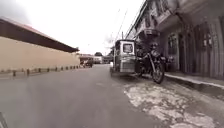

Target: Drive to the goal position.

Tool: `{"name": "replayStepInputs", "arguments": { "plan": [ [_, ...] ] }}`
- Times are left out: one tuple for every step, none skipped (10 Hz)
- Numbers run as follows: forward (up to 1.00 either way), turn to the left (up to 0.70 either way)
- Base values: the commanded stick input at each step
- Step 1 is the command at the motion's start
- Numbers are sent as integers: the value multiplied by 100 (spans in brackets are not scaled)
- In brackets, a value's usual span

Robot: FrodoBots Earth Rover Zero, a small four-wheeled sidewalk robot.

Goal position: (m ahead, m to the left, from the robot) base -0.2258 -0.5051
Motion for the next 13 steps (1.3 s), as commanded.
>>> {"name": "replayStepInputs", "arguments": {
  "plan": [
    [0,0],
    [0,0],
    [0,0],
    [0,0],
    [0,0],
    [0,0],
    [0,0],
    [0,0],
    [0,0],
    [9,4],
    [25,12],
    [41,21],
    [58,29]
  ]
}}
